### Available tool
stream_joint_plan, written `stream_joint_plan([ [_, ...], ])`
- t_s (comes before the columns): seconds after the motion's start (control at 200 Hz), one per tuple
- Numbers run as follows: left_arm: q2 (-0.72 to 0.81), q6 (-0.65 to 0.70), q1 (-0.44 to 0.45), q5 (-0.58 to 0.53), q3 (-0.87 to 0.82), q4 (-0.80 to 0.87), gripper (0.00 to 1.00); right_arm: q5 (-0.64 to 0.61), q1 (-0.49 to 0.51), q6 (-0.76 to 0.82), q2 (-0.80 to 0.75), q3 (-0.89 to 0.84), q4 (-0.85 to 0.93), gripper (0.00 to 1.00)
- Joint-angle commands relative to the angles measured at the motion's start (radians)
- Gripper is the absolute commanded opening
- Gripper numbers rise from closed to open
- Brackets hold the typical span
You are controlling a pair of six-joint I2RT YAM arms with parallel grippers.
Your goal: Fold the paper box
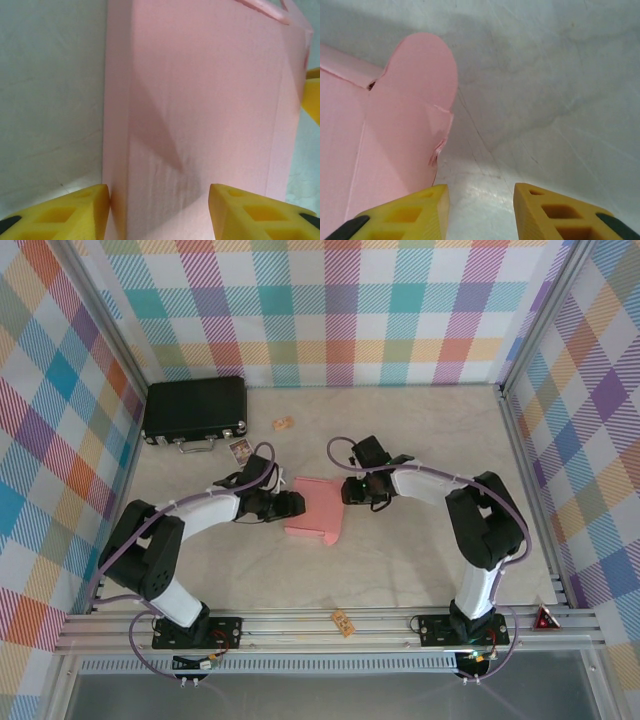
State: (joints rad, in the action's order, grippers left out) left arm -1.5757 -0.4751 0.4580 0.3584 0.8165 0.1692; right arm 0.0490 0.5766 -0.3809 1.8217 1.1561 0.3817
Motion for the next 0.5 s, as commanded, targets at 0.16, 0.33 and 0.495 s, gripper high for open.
stream_joint_plan([
  [0.16,0.095,-0.123,0.014,-0.064,-0.067,-0.075,0.55,-0.02,-0.002,0.031,-0.022,0.03,0.031,0.4],
  [0.33,0.117,-0.098,0.013,-0.114,-0.05,-0.043,0.55,0.032,-0.02,0.006,-0.114,-0.029,0.002,0.42],
  [0.495,0.098,-0.07,0.011,-0.124,-0.03,-0.04,0.46,0.189,-0.042,-0.059,-0.191,-0.134,-0.109,0.52],
])
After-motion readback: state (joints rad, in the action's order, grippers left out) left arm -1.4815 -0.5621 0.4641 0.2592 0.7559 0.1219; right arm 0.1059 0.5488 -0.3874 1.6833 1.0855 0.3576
